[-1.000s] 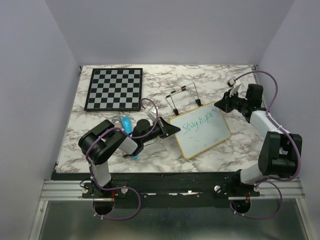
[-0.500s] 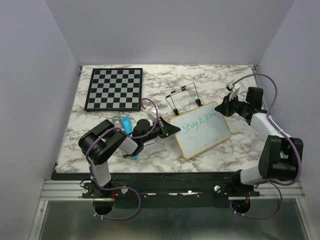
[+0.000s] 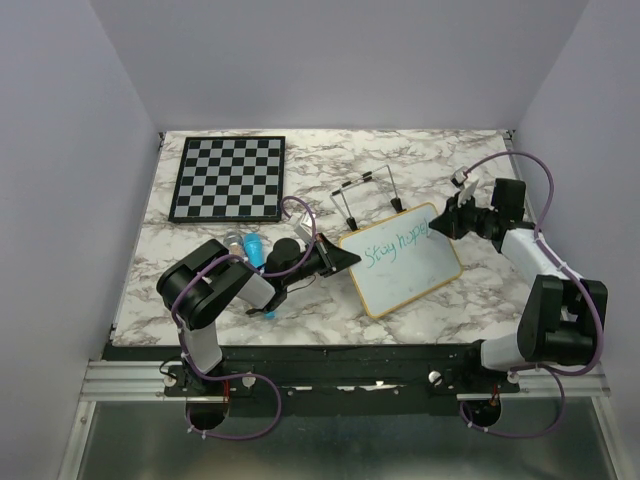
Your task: Write a sentence on the whiteboard
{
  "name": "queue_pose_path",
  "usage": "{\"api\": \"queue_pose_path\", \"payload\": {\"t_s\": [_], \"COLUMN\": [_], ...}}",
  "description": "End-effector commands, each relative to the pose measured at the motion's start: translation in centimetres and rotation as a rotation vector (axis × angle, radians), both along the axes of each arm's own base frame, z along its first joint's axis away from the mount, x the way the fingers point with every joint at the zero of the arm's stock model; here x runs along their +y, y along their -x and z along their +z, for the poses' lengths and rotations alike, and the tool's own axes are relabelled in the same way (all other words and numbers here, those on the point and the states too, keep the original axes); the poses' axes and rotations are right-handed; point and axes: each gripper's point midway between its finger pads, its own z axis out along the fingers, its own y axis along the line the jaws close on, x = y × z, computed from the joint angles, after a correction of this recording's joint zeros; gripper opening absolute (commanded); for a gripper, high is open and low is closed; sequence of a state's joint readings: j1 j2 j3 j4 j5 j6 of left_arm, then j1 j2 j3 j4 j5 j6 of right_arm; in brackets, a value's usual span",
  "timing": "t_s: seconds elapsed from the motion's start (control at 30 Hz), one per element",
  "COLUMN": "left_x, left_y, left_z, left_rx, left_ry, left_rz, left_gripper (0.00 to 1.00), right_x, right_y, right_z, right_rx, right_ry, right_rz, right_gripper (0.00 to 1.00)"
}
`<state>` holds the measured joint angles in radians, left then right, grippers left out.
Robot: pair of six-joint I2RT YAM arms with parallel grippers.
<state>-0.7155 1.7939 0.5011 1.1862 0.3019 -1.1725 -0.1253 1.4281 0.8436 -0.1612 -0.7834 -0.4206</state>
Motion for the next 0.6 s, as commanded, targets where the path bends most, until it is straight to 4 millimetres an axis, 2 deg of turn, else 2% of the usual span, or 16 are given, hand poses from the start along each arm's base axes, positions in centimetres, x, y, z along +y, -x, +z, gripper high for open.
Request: {"api": "queue_pose_path", "payload": {"t_s": [0.0, 0.17, 0.43, 0.57], "left_x": [-0.4, -0.4, -0.3, -0.3], "left_y": [0.1, 0.1, 0.2, 0.3], "left_z": [1.8, 1.6, 1.4, 1.6], "left_rx": [-0.095, -0.091, -0.09, -0.093], "left_ry": [0.026, 0.025, 0.022, 0.027], "left_rz": [-0.029, -0.029, -0.029, -0.03], "left_gripper": [0.0, 0.0, 0.0, 0.0], "right_x": [0.9, 1.3, 1.6, 1.7], "right_y": [2.0, 2.3, 2.3, 2.3], "right_z": [-0.9, 0.2, 4.0, 4.4], "right_rx": [0.059, 0.051, -0.044, -0.055], "right_ry": [-0.025, -0.049, -0.062, -0.063], "right_rz": [0.038, 0.055, 0.063, 0.066], "right_gripper": [0.01, 0.01, 0.01, 0.01]}}
